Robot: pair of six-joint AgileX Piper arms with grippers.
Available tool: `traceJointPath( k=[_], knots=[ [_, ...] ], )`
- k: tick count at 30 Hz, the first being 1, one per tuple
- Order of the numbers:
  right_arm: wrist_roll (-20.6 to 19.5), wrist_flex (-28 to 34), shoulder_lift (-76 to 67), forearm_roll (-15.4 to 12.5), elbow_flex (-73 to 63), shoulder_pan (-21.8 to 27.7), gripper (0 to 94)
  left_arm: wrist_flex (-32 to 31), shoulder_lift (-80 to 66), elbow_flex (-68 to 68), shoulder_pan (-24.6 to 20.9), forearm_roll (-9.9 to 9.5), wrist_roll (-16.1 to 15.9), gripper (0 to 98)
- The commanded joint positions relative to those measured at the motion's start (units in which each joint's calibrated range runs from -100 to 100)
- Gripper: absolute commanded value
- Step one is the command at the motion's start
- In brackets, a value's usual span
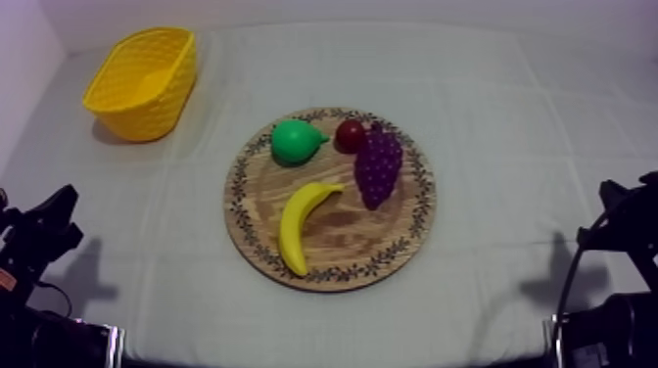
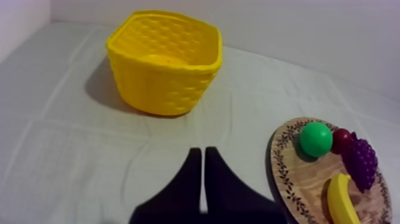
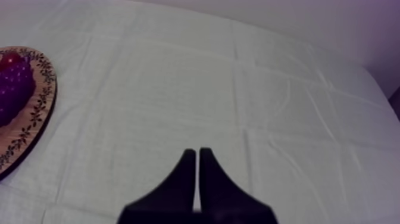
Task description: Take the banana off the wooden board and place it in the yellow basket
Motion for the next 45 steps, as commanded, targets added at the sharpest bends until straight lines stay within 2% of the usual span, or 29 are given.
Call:
traceJointPath(
  k=[1,15,19,24,28,36,41,45],
  knots=[
    [0.01,0.07,-0.02,0.01,0.02,-0.01,0.3,-0.03,0.0,0.01,0.02,-0.02,0.02,0.1],
    [0.01,0.07,-0.02,0.01,0.02,-0.01,0.3,-0.15,0.15,0.01,-0.45,-0.02,0.8,0.1],
    [0.01,0.07,-0.02,0.01,0.02,-0.01,0.3,-2.37,2.42,0.01,-0.06,-0.02,1.1,0.1],
    [0.01,0.07,-0.02,0.01,0.02,-0.01,0.3,-7.99,8.92,-1.27,1.04,-0.02,1.17,0.1],
    [0.01,0.07,-0.02,0.01,0.02,-0.01,0.3,-8.78,17.1,-7.25,2.54,-0.02,1.08,0.1],
    [0.01,0.07,-0.02,0.01,0.02,-0.01,0.3,0.03,36.16,-31.21,7.49,-0.24,0.1,0.1],
    [0.01,0.07,-0.02,0.01,0.02,-0.01,0.3,9.21,46.68,-48.23,13.61,-3.35,3.17,0.1],
    [-0.01,0.07,-0.02,0.01,0.02,-0.01,0.3,15.75,54.39,-59.83,18.1,-4.33,4.58,0.1]
  ],
)
